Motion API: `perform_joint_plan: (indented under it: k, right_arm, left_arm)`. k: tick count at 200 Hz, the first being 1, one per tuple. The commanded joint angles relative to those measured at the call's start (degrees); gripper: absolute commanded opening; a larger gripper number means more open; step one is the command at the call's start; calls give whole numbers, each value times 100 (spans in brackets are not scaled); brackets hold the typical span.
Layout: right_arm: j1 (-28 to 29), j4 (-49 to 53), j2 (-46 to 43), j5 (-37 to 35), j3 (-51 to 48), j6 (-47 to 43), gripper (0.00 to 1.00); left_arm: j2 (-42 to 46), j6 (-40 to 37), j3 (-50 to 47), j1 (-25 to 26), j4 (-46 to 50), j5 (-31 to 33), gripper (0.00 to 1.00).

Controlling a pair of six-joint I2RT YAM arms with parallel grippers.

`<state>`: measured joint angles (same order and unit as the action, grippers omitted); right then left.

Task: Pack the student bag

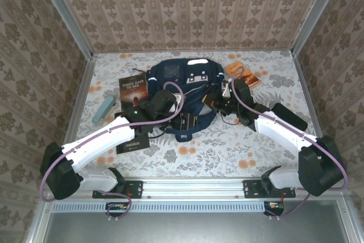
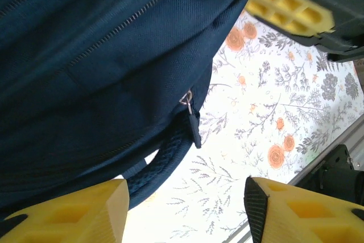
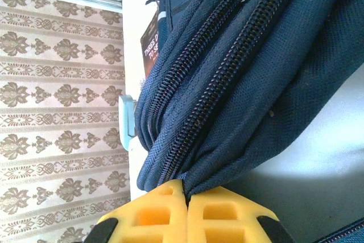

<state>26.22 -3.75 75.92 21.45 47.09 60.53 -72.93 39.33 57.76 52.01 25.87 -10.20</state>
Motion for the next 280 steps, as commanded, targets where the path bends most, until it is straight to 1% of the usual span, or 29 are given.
perform_joint_plan:
  k: [1,38,83,147,173,184,203,235,261,280]
  right_arm:
    - [93,-527,-74,158,283,109,0]
    - [140,-480,-88,131,257,123,0]
    - [147,-462,-86,122,244,122,0]
    - [163,-485,-95,136,197,150,0]
    - [180,-634,-78,213,192,276,0]
    - [182,-681,-70,245,195,320,0]
    - [200,-731,-49,292,210,368,0]
    - [234,-786,12,350,243,399,0]
    - [250,-803,33,369,243,407,0]
    - [252,-818,42,390,248,431,0]
  left_arm:
    - [-202,444,50,133,-501,78,54]
    - [-571,538,111,179,-617,149,44]
    - [-944,610,148,195,-824,45,38]
    - [-979,675,56,227,-936,239,22]
    - [-881,734,-50,405,-969,652,21]
    - [-807,783,-126,517,-977,974,22]
    - [-652,897,-350,673,-1199,1342,25]
    - [-465,1098,-732,741,-1771,1599,25]
    - [-441,1172,-788,759,-1869,1788,25]
    - [-518,1176,-781,758,-1958,1747,25]
